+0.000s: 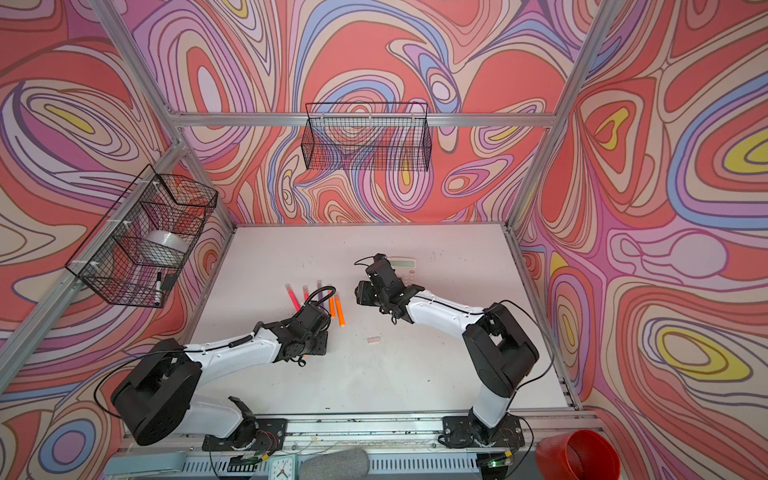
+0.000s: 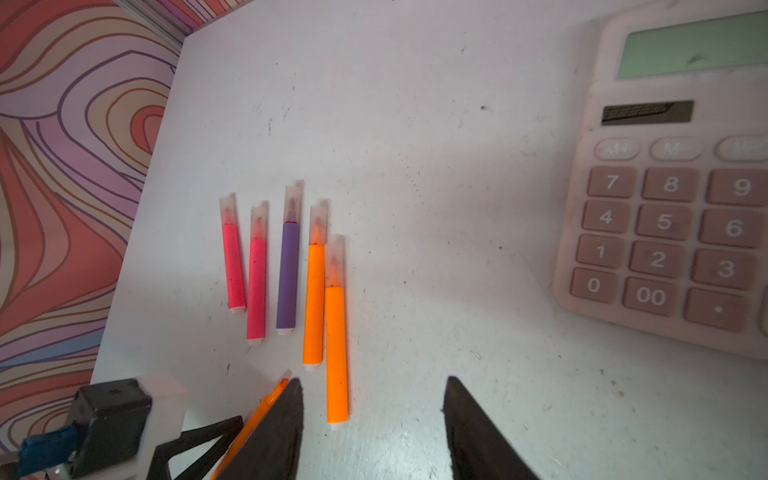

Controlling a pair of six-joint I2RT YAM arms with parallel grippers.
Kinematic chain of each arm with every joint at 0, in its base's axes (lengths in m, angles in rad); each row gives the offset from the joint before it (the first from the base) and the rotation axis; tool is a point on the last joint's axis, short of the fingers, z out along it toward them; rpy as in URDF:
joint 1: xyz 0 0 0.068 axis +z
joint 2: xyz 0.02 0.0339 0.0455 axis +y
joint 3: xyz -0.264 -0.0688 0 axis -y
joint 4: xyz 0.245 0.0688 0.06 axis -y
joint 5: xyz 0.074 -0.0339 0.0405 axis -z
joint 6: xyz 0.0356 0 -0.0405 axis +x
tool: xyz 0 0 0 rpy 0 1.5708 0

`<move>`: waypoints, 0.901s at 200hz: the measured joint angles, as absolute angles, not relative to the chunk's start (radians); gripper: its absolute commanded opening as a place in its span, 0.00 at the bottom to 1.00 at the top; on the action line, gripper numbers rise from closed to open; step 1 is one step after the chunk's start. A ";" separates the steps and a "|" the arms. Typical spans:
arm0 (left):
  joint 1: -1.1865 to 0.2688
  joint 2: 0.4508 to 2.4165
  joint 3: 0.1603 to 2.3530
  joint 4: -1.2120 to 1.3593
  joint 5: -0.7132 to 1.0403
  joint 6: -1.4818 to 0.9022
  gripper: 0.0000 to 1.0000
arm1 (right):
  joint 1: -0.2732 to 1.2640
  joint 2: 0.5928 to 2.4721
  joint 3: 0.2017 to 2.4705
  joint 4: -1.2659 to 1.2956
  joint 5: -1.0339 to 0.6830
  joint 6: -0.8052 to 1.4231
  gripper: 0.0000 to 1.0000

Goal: Insert the pens into the pen caps
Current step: 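Lift the orange marker upright with the left gripper while the right approaches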

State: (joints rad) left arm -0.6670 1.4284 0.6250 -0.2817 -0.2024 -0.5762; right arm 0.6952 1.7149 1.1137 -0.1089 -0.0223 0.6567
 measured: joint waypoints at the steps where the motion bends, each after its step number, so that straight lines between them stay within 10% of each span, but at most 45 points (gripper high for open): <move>1: -0.667 1.429 0.625 -0.282 -0.203 -0.575 0.36 | 0.695 1.715 1.113 -0.109 -0.022 0.657 0.55; 72: -0.688 1.437 0.628 -0.276 -0.216 -0.580 0.12 | 0.695 1.702 1.082 -0.101 -0.022 0.672 0.54; 180: -0.688 1.147 0.627 -0.207 -0.063 -0.512 0.11 | 0.931 1.452 0.799 0.194 0.089 0.855 0.56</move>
State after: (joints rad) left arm -0.6884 1.1469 0.6266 -0.2073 -0.0631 -0.5117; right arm 0.9306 1.4517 0.7990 0.1940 0.0895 0.8555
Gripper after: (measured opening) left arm 0.160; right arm 0.564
